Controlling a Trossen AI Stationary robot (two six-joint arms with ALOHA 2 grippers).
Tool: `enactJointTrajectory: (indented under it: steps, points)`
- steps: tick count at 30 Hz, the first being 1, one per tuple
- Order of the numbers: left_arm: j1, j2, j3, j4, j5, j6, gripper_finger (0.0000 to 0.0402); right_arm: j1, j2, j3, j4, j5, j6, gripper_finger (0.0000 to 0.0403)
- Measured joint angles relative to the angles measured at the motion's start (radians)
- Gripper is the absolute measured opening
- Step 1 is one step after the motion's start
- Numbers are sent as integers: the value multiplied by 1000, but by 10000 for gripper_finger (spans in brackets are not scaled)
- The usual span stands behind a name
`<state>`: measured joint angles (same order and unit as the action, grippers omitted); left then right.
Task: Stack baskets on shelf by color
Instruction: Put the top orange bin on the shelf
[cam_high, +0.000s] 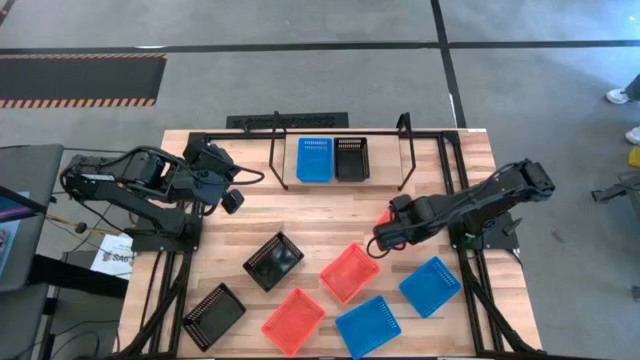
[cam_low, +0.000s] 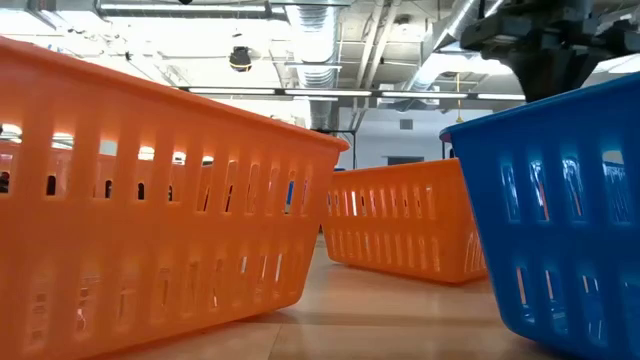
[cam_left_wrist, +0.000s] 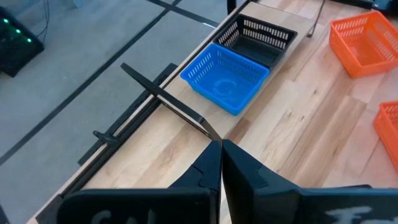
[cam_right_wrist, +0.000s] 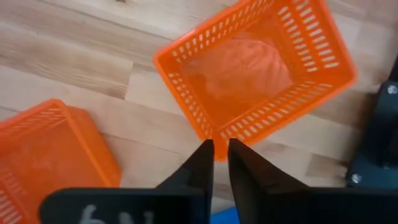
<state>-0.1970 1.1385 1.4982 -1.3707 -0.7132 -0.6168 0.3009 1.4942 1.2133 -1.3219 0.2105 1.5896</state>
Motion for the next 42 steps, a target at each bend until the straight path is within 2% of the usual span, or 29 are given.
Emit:
enactJointTrajectory:
  steps: [5, 11, 15, 20, 37, 40, 42]
  points:
    - [0, 0, 0, 0, 1, 27, 0, 41, 43, -1, -28, -34, 117, 132]
    - [0, 0, 0, 0, 0, 31, 0, 101, 79, -3, -121, -76, 451, 200]
    - [0, 0, 0, 0, -6, 57, 0, 119, 80, -46, -95, -75, 614, 218]
    - [0, 0, 0, 1, -6, 75, 0, 116, 80, -130, -44, -75, 711, 214]
    - [0, 0, 0, 0, -6, 75, 0, -17, 24, -467, 395, -23, 698, 206]
    - [0, 0, 0, 0, -5, 74, 0, -23, 31, -485, 463, -23, 649, 180]
    - [0, 0, 0, 0, -5, 68, 0, -28, 30, -485, 492, -23, 607, 143]
